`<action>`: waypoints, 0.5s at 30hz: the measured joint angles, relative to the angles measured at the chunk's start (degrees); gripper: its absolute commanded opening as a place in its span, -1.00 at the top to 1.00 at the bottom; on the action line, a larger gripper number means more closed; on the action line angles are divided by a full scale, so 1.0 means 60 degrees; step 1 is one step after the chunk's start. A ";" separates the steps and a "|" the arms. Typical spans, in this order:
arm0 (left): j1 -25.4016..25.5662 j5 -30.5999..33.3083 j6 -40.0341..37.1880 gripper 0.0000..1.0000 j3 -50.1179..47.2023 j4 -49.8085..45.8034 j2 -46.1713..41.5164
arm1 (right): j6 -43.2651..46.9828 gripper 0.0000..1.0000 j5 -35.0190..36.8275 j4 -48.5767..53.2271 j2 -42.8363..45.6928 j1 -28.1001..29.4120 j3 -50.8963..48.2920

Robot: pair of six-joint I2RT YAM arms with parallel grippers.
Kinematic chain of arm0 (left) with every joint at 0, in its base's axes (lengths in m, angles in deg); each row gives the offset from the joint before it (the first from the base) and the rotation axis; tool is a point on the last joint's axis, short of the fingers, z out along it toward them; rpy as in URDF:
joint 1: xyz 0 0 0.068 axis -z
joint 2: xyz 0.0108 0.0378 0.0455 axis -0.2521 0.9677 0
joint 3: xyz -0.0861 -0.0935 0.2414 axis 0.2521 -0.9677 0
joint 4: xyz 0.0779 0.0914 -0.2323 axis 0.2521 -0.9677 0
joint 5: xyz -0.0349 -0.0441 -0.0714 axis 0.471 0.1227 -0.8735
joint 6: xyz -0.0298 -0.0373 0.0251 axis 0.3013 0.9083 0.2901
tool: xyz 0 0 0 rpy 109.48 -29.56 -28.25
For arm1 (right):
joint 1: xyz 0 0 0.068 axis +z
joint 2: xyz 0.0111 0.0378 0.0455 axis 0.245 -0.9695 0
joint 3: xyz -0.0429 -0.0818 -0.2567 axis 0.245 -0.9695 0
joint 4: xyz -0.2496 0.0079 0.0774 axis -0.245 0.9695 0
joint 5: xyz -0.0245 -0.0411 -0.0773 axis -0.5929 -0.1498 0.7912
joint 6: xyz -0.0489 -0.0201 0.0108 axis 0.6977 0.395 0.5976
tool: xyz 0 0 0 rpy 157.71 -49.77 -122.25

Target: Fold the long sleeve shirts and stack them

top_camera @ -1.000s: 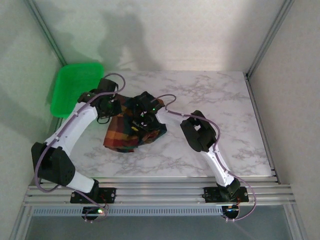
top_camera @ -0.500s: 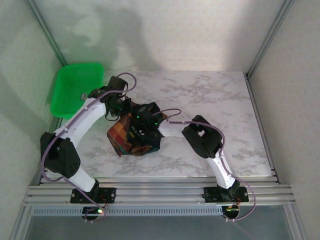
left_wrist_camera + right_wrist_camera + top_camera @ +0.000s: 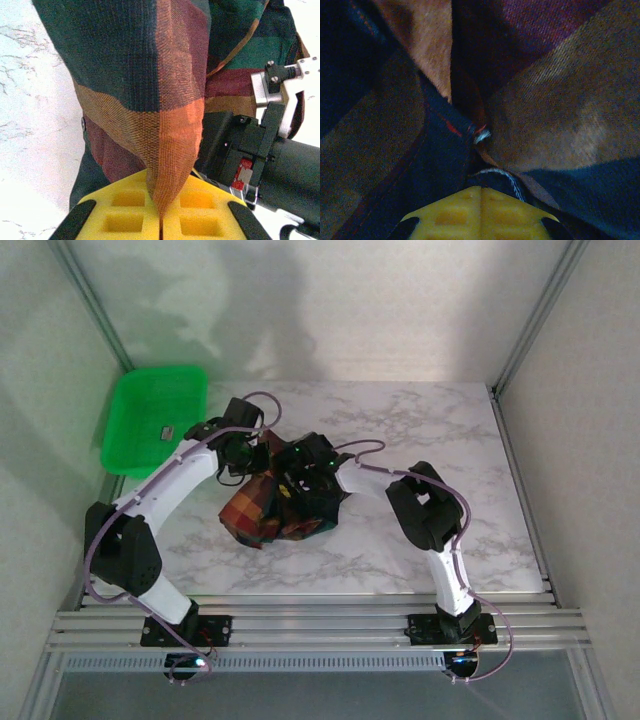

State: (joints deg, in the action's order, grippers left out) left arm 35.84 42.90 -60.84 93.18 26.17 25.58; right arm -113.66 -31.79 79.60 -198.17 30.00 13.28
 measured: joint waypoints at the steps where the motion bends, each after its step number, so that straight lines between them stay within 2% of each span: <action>1: 0.0000 0.0000 0.0000 1.00 0.0000 -0.0004 0.0000 | 0.0200 0.90 0.0015 0.0361 0.0087 -0.0011 0.0098; 8: 0.0000 0.0000 0.0000 1.00 0.0000 -0.0004 0.0000 | 0.1144 0.91 0.0058 0.1293 0.0616 -0.0586 0.0459; 15: 0.0004 0.0000 0.0000 1.00 0.0000 -0.0007 0.0000 | 0.1818 0.95 -0.0029 0.1592 -0.0907 -0.1151 0.2852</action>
State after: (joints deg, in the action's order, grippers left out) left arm 35.86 42.90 -60.84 93.18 26.13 25.58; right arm -102.76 -31.97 89.15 -203.61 23.10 30.39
